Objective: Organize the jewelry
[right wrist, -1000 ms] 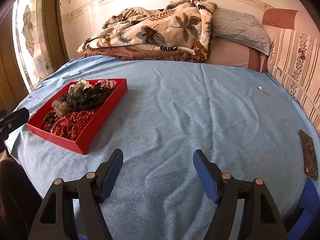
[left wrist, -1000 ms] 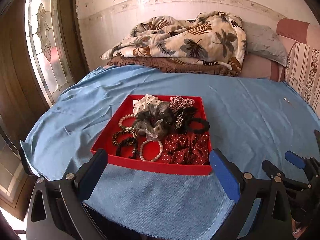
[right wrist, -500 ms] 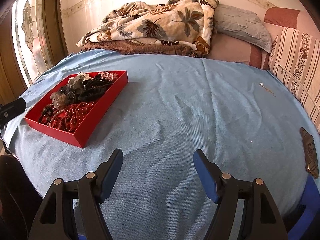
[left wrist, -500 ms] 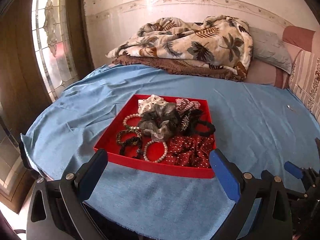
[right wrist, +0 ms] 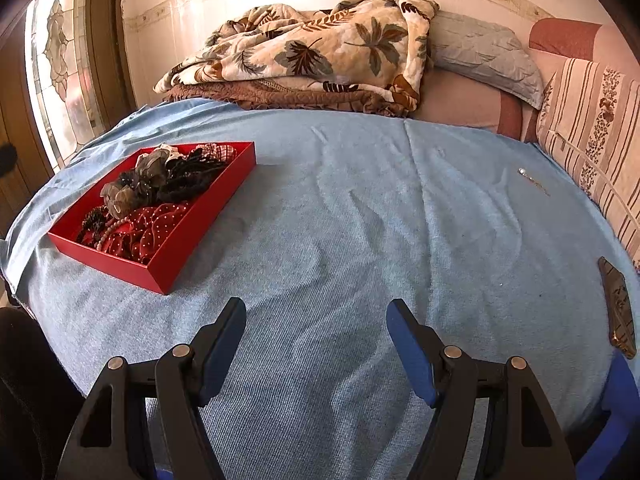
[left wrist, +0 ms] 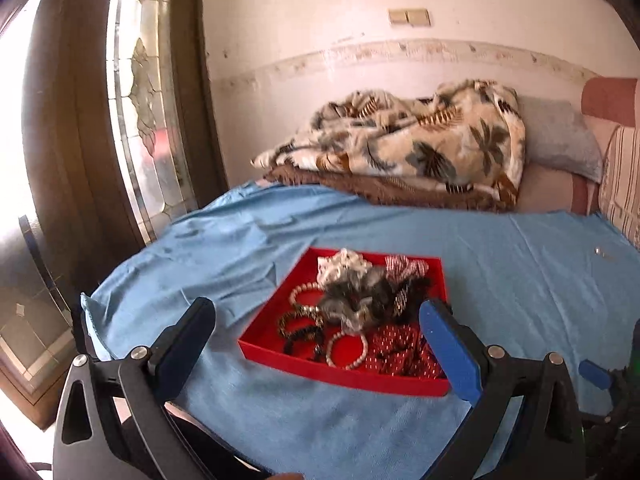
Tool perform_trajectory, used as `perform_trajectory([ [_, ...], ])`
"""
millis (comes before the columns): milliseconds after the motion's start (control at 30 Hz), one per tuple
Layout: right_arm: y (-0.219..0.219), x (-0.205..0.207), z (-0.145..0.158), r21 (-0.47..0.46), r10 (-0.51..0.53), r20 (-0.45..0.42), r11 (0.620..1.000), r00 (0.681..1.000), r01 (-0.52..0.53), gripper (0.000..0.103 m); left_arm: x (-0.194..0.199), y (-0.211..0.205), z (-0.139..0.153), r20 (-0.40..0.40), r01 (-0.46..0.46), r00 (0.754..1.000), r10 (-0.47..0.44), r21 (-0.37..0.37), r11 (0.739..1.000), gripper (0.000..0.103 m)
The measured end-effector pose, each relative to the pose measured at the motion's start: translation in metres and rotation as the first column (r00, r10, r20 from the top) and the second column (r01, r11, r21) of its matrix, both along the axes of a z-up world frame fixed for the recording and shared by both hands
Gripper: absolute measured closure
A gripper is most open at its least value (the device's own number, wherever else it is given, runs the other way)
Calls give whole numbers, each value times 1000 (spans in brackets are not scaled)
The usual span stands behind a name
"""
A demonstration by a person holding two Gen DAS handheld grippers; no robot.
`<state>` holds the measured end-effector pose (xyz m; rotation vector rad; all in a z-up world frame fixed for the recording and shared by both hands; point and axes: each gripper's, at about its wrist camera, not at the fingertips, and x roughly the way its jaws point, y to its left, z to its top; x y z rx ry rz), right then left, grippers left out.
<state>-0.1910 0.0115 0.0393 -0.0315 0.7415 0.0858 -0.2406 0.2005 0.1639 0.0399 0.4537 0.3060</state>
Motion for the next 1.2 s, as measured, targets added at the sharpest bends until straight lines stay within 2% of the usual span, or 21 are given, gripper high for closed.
perform_trajectory([
  [167,2,-4,3,-10,-2,16,1000,1000,2,26,-10,-5,6,52,32,998,-31,-14,999,0],
  [233,2,-6,4,-14,0,21,1000,1000,0,26,-8,-8,3,18,56,998,-56,-16,998,0],
  [333,3,-7,5,-19,3,25,1000,1000,-3,26,2,-12,-6,-83,84,993,-86,-29,996,0],
  [400,3,-9,5,-22,3,28,1000,1000,-2,26,4,-13,-11,-110,82,990,-86,-38,996,0],
  [800,-1,-12,8,-38,-17,39,999,999,19,23,12,-18,-36,-216,119,967,-134,-82,989,0],
  [1200,6,-21,17,-79,-18,43,997,999,22,19,17,-19,-44,-259,127,953,-155,-124,984,0],
])
